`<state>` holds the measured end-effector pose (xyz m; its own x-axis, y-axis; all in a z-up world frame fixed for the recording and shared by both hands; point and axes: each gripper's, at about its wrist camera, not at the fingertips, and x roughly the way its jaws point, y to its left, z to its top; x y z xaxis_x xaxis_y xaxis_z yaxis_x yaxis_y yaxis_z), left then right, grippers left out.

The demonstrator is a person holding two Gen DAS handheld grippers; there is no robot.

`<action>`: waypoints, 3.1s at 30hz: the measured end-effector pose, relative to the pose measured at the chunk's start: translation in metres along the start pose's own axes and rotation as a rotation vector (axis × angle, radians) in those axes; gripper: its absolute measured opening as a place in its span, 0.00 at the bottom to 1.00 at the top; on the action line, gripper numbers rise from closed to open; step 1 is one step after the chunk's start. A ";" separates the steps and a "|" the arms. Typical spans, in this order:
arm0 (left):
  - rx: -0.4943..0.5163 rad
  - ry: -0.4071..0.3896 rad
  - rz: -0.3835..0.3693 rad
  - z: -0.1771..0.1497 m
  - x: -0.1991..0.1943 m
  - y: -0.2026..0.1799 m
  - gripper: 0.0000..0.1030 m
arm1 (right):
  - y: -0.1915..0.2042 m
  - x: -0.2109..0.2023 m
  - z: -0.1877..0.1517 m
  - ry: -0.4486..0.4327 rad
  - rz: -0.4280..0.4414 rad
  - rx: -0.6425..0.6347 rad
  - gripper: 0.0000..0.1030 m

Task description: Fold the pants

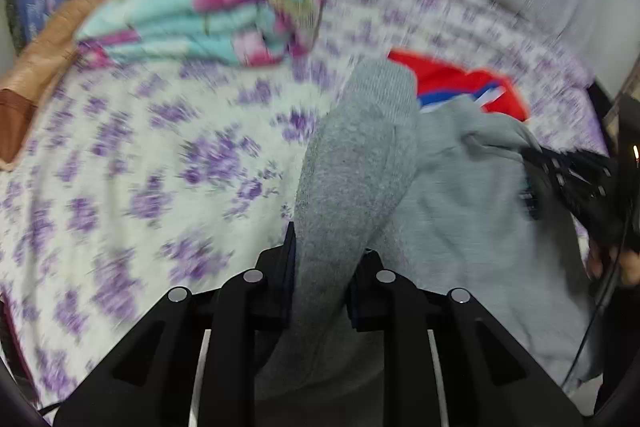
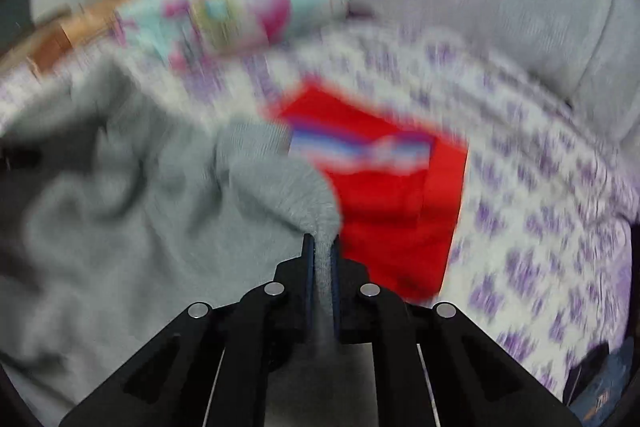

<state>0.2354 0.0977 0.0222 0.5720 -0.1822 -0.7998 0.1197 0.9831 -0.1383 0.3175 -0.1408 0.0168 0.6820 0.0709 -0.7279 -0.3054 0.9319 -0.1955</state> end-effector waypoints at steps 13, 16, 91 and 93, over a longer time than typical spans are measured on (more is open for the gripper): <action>-0.366 -0.316 0.416 -0.074 -0.185 0.112 0.95 | 0.186 -0.039 0.176 -0.256 0.077 -0.160 0.94; -0.420 -0.214 0.488 -0.094 -0.155 0.150 0.93 | 0.188 -0.032 0.153 -0.197 0.006 -0.185 0.94; -0.494 -0.043 0.228 -0.139 -0.013 0.137 0.96 | -0.098 -0.177 -0.345 0.212 0.296 0.617 0.14; -0.539 -0.035 0.222 -0.142 -0.015 0.140 0.96 | -0.097 -0.176 -0.343 0.211 0.289 0.624 0.16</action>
<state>0.1286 0.2402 -0.0677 0.5634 0.0378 -0.8253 -0.4311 0.8656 -0.2546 -0.0004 -0.3661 -0.0619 0.4694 0.3340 -0.8173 0.0253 0.9202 0.3906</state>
